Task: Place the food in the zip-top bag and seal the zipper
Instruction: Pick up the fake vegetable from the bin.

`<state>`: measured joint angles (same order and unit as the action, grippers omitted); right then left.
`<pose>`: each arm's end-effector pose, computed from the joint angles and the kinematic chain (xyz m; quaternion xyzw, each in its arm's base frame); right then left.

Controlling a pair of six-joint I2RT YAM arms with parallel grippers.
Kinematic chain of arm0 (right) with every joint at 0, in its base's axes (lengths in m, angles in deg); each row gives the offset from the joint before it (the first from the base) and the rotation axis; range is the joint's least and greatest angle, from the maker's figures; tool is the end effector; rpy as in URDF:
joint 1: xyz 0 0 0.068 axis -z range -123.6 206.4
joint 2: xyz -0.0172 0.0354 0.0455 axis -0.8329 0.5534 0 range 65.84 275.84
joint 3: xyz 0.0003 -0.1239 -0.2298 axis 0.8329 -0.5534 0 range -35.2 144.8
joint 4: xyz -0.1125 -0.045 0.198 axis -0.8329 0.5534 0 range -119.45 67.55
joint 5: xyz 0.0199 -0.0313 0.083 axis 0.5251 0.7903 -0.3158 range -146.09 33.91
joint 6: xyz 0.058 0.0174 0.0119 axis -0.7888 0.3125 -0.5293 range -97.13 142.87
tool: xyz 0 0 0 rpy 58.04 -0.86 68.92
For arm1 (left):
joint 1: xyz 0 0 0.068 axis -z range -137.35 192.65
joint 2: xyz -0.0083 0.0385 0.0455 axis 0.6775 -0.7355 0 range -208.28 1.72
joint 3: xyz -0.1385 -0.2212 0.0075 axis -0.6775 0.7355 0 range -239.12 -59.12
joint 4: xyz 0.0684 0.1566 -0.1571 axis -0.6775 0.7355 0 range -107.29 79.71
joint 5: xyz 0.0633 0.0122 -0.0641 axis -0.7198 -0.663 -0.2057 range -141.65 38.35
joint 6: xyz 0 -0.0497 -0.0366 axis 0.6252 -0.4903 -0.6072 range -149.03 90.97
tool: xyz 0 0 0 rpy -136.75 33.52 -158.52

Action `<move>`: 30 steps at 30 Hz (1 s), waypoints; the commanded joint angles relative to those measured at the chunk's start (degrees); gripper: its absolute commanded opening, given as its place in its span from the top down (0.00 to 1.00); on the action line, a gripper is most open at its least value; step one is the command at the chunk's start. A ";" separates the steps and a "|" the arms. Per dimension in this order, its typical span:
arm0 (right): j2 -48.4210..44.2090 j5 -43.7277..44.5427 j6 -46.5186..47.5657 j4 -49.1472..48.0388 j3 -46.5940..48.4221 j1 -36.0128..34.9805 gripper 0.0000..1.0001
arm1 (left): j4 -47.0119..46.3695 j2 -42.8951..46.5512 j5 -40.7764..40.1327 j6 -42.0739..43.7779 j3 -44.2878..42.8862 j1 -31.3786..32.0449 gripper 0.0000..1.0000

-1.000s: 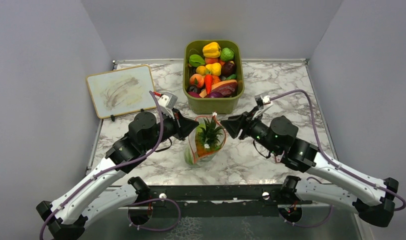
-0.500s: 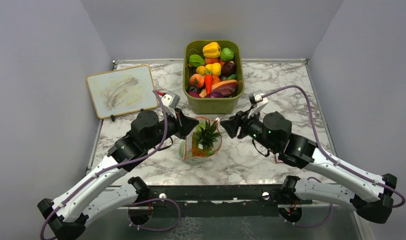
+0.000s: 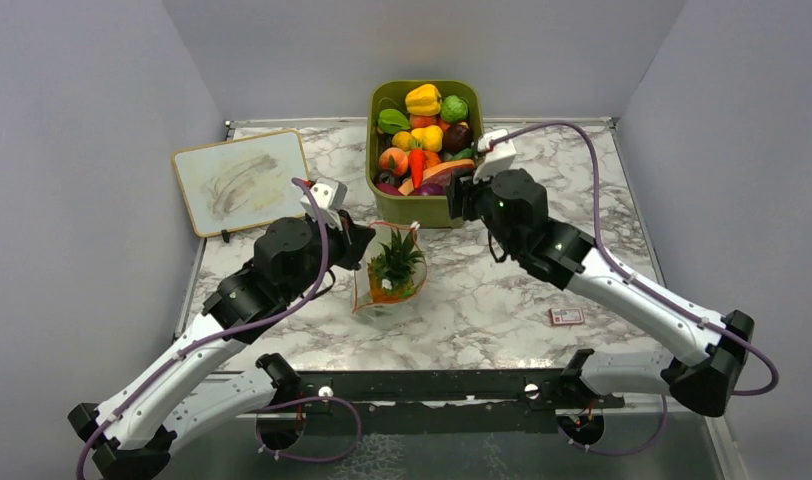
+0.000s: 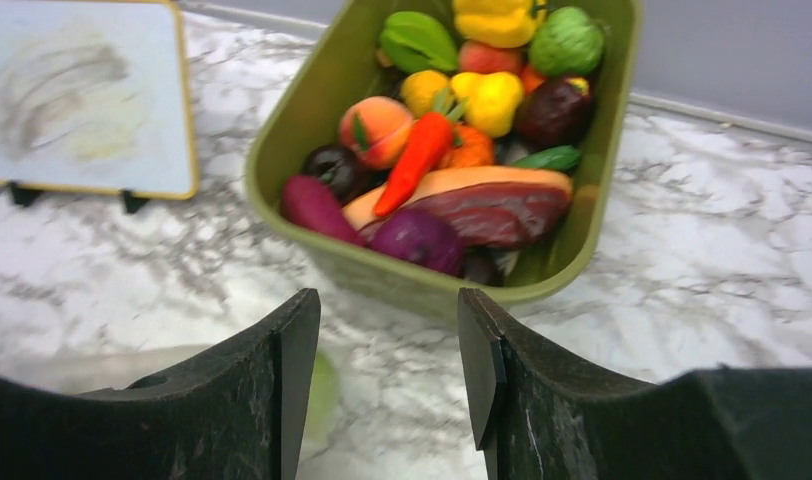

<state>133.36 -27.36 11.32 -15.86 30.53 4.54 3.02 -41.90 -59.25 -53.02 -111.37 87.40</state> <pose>0.1718 0.1825 0.3691 -0.1243 0.7751 0.1407 0.6033 0.1160 -0.1064 0.3542 0.0982 0.7686 -0.3133 0.5491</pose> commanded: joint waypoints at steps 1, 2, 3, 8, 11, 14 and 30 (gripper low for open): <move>5.39 -5.52 5.50 -3.33 5.59 5.62 0.47 | 0.78 1.45 -6.11 4.19 -6.07 0.16 1.00; 7.00 -6.42 5.46 -3.72 6.63 6.34 0.47 | 0.71 1.46 -6.69 4.43 -6.52 0.16 1.00; 8.89 -7.19 4.88 -4.09 7.81 7.11 0.47 | 0.73 1.39 -7.18 4.62 -7.05 0.16 1.00; 19.30 -13.62 3.76 -4.47 14.50 10.21 0.45 | 0.81 1.27 -8.37 6.31 -8.56 0.14 1.00; 26.10 -17.36 3.10 -5.62 18.16 12.86 0.44 | 1.02 1.93 -9.21 7.27 -8.28 0.16 1.00; 33.79 -21.59 2.26 -6.00 22.74 15.45 0.44 | 1.23 2.96 -9.50 8.31 -7.45 0.16 1.00; 58.97 -22.47 1.98 5.88 49.94 19.23 0.42 | 3.05 7.46 -7.74 7.27 -4.37 0.16 1.00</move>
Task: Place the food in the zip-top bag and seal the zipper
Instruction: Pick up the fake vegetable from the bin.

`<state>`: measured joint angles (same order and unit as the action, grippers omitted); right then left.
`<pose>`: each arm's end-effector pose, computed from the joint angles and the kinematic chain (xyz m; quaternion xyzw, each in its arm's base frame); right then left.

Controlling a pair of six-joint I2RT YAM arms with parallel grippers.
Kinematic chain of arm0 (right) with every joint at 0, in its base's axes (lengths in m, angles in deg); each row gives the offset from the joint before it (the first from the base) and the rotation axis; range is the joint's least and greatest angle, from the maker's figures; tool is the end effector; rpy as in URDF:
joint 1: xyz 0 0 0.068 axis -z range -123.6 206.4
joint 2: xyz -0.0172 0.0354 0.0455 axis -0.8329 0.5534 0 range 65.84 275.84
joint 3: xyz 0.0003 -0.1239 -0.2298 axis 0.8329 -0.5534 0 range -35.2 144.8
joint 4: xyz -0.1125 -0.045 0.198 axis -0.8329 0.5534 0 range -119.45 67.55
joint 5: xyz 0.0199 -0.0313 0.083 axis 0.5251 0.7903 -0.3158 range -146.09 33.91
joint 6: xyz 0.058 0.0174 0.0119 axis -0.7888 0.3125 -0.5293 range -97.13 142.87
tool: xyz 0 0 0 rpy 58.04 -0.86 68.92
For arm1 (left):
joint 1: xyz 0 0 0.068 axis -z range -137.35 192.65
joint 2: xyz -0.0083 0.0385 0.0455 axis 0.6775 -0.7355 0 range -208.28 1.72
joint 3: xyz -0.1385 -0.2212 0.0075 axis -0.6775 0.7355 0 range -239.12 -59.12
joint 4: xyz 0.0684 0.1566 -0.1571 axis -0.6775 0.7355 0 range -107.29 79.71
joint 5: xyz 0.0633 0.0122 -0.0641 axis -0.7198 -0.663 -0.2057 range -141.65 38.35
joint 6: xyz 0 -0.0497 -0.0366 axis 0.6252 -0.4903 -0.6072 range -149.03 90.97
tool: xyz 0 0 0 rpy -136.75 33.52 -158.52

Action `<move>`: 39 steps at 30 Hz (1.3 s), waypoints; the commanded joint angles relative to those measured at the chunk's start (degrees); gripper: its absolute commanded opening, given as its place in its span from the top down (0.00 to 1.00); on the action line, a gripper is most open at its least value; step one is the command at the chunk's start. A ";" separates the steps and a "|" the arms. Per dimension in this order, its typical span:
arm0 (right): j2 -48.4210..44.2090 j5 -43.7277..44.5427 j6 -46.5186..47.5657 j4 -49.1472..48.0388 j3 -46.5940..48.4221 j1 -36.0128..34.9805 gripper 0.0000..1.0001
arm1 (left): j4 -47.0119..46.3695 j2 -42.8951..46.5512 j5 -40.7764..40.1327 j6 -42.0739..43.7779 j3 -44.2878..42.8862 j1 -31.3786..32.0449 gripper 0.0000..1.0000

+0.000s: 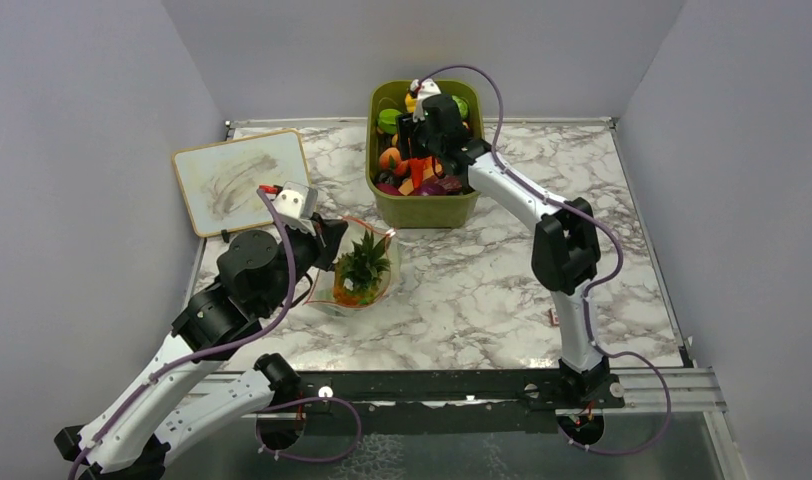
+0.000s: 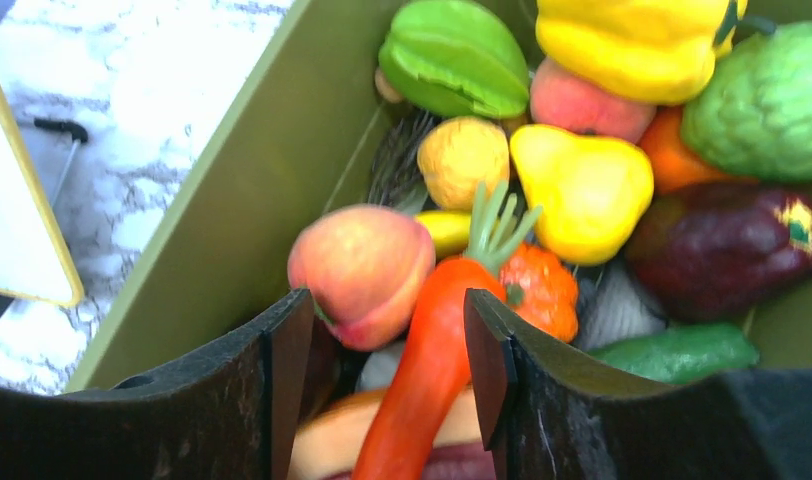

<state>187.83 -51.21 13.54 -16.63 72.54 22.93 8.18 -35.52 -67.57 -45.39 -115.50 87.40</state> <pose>0.4045 0.2626 0.2780 -0.1565 0.8380 0.1564 0.4988 0.0938 -0.0750 0.3794 0.0914 0.7380 -0.2470 0.6213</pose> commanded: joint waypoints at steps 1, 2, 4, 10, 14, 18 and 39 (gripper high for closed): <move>5.87 1.16 -0.35 8.50 9.83 1.19 0.41 | -2.04 1.23 0.70 -0.48 -0.26 0.16 1.00; 6.98 0.69 -0.72 10.03 11.48 1.52 0.40 | -1.90 1.50 0.75 -0.63 -0.25 0.16 1.00; 8.49 -1.13 -1.36 11.80 13.16 2.25 0.39 | -1.68 1.98 0.45 -0.88 -0.25 0.15 1.00; 11.47 -1.55 -1.59 14.98 15.68 2.86 0.35 | -1.46 2.15 0.46 -1.97 -0.01 0.16 1.00; 13.12 -2.64 -1.30 15.05 16.05 3.39 0.35 | -1.45 2.09 0.63 -2.60 -0.02 0.14 1.00; 13.55 -4.31 -1.00 14.37 15.42 3.75 0.35 | -1.37 2.12 0.84 -2.70 0.18 0.14 1.00; 8.91 -9.90 -2.35 10.14 12.32 4.21 0.69 | 0.19 3.76 -1.12 -1.64 0.17 0.12 1.00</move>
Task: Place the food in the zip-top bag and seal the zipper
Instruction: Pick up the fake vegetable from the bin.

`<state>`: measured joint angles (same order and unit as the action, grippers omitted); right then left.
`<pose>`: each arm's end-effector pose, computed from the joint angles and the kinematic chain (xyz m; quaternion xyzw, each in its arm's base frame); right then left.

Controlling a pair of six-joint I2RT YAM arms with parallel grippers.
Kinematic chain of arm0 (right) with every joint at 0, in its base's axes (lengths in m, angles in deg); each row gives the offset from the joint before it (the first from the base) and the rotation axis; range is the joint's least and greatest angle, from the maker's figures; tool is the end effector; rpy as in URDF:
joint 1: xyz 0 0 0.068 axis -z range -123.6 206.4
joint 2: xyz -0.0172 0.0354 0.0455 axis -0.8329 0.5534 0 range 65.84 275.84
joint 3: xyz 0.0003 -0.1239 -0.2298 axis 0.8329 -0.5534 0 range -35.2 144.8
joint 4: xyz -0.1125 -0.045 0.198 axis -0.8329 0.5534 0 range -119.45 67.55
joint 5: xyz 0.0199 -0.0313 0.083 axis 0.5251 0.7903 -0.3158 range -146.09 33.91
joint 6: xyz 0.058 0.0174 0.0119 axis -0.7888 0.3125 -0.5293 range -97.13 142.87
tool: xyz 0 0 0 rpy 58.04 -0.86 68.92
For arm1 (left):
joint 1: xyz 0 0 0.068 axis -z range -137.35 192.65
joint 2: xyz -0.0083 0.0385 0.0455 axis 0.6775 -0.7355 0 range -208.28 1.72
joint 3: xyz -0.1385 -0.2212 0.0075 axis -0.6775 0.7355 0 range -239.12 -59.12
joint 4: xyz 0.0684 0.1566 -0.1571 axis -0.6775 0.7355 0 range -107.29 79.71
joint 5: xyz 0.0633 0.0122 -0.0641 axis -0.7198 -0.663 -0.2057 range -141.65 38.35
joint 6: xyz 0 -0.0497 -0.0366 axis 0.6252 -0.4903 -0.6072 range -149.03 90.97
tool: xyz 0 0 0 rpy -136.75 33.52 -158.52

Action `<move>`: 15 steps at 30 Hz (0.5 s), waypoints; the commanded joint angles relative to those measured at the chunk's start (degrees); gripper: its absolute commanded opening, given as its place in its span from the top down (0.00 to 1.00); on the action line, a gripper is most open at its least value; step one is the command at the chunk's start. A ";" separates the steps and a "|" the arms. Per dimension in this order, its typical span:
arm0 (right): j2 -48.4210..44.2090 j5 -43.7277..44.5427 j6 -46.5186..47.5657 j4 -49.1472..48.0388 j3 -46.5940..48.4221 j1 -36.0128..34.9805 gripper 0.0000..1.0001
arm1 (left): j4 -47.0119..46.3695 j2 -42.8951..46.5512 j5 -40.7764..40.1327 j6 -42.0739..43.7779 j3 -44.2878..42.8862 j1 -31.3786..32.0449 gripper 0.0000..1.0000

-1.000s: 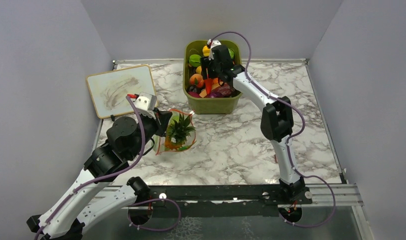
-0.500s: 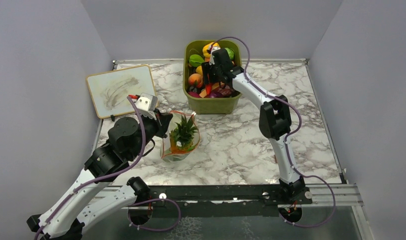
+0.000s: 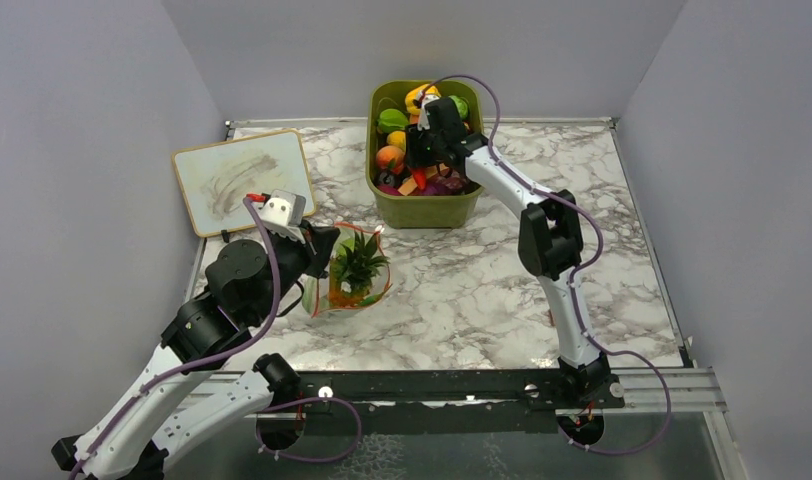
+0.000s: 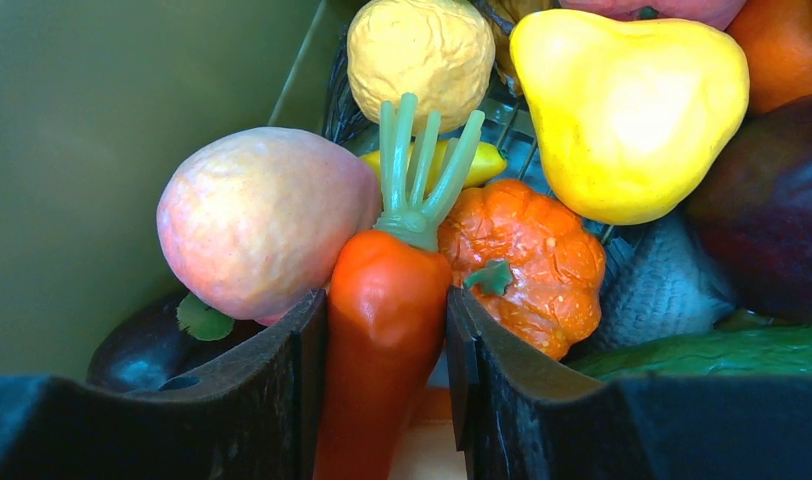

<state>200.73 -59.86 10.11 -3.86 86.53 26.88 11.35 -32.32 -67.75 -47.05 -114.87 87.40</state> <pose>0.4450 0.2555 0.2264 -0.1454 0.8895 0.1835 0.3925 0.0838 -0.0649 0.3748 0.0810 0.7426 -0.2524 0.6151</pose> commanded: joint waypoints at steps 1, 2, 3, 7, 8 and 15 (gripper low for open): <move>-4.99 -1.17 1.29 -3.21 -2.80 0.25 0.70 | -2.99 0.57 -0.69 -0.34 -0.24 0.15 1.00; -6.04 -0.97 1.47 -4.65 -4.00 0.25 0.72 | -3.00 0.54 -0.49 -0.87 0.13 0.16 1.00; -7.23 -0.78 1.64 -5.84 -5.28 0.25 0.72 | -2.99 0.44 -0.20 -1.48 0.42 0.12 1.00; -11.47 -0.54 2.39 -9.81 -9.93 0.26 0.74 | -3.14 -0.03 0.63 -2.75 2.01 0.16 1.00; -12.42 -0.66 2.52 -10.69 -10.84 0.27 0.74 | -3.15 -0.18 0.63 -2.82 2.30 0.16 1.00; -20.33 -2.21 2.54 -17.82 -19.94 0.25 0.74 | -3.49 -1.68 2.03 -3.78 2.37 0.14 1.00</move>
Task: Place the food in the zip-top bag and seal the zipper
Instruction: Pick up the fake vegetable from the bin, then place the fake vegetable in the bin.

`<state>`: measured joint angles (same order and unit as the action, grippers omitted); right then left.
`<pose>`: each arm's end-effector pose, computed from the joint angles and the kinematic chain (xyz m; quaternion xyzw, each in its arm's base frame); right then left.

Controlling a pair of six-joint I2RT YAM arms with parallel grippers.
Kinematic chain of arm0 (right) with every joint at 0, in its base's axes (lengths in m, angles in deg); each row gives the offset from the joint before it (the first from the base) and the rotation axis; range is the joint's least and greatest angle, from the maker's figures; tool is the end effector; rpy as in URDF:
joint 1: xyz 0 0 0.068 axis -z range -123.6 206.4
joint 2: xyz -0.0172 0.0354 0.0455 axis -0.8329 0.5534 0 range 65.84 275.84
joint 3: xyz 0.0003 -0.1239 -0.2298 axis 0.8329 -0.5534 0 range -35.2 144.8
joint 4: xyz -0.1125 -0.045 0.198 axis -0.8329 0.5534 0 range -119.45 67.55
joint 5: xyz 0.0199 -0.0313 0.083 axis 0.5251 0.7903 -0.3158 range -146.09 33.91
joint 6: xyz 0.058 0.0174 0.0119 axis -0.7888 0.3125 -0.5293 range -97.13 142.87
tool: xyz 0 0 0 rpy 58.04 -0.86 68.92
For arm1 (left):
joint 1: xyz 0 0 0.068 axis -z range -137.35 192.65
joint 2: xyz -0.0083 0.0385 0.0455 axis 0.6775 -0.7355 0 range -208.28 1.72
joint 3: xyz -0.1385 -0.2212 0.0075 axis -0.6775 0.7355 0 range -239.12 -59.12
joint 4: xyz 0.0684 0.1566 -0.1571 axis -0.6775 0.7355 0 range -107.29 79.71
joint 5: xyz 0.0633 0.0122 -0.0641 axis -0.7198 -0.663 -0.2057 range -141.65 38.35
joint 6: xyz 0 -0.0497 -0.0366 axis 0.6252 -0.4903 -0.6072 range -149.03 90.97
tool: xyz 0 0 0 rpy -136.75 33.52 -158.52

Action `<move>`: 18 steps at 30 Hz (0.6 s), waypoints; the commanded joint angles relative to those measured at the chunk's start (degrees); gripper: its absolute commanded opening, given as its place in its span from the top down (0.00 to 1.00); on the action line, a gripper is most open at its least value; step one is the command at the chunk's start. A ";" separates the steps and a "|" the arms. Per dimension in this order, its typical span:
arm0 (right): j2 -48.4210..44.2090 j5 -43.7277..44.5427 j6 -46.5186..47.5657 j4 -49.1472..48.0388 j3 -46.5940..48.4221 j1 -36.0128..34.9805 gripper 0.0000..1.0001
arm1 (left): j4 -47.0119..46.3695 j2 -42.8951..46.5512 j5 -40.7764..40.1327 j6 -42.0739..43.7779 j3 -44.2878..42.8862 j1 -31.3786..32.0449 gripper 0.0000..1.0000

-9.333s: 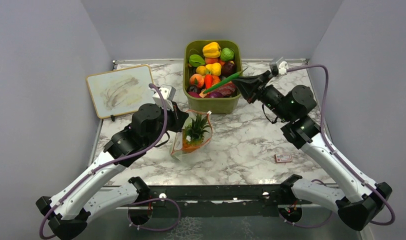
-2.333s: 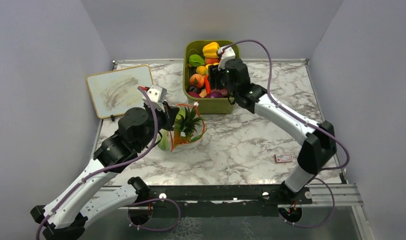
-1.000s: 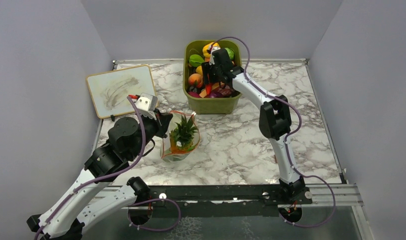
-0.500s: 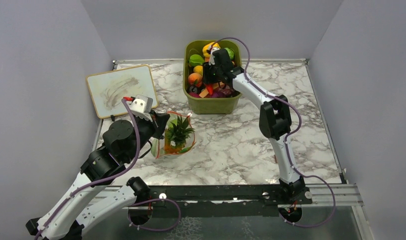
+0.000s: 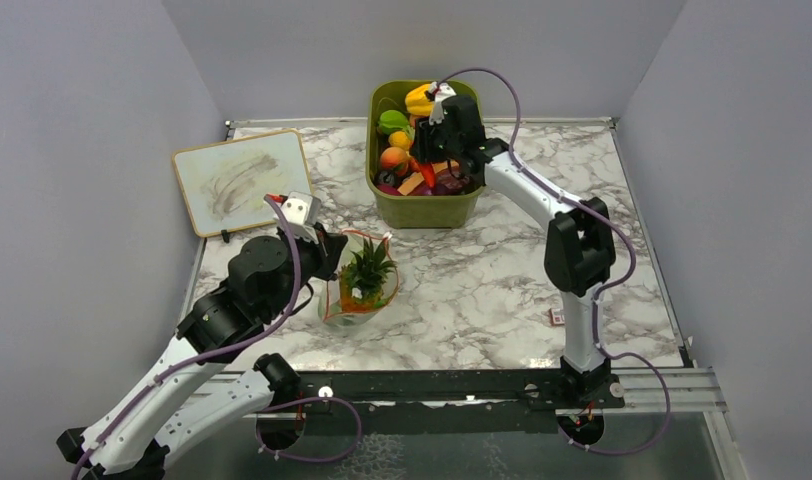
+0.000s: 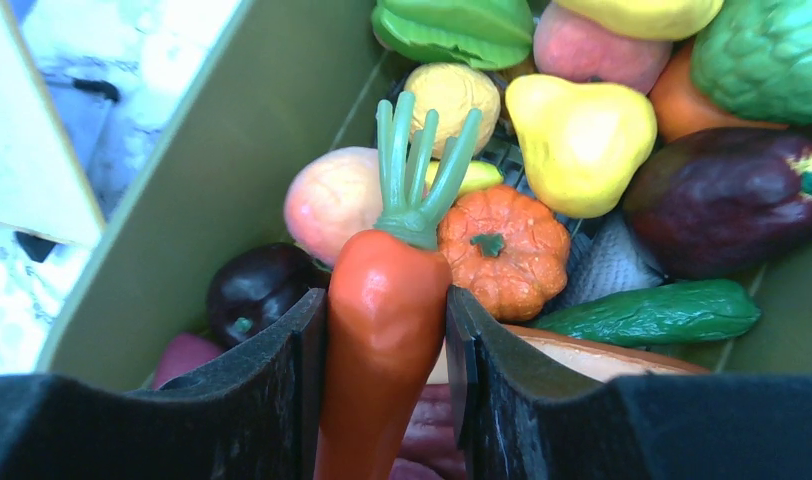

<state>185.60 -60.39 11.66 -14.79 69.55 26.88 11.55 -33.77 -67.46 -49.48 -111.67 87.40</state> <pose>0.4084 0.2353 0.2752 -0.1561 0.8500 0.2051 0.4595 0.0925 -0.0738 0.3554 0.0769 0.7696 -0.2467 0.5839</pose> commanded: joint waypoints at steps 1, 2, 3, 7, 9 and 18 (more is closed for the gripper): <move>-6.16 -1.73 1.26 -7.61 -3.96 0.25 0.74 | -3.80 -0.43 2.00 -1.55 -0.89 0.16 1.00; -7.45 -1.76 1.58 -8.72 -5.66 0.26 0.74 | -3.88 -0.69 2.28 -1.73 -0.88 0.16 1.00; -8.28 -1.81 1.85 -10.21 -6.65 0.25 0.74 | -3.96 -0.83 2.50 -1.97 -0.93 0.15 1.00; -14.59 -4.20 2.82 -19.03 -15.35 0.25 0.74 | -4.07 -1.37 3.42 -3.46 -0.96 0.15 1.00; -18.52 -6.39 2.79 -24.00 -20.37 0.25 0.74 | -4.12 -1.80 4.28 -5.02 -0.88 0.15 1.00; -35.40 -16.29 -3.63 -39.36 -37.67 -0.06 0.74 | -4.48 -4.16 7.82 -9.63 -1.79 0.16 1.00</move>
<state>156.47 -69.59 11.64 -43.16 35.60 26.88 11.48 -37.75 -62.33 -55.79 -111.67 87.40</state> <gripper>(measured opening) 0.419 0.015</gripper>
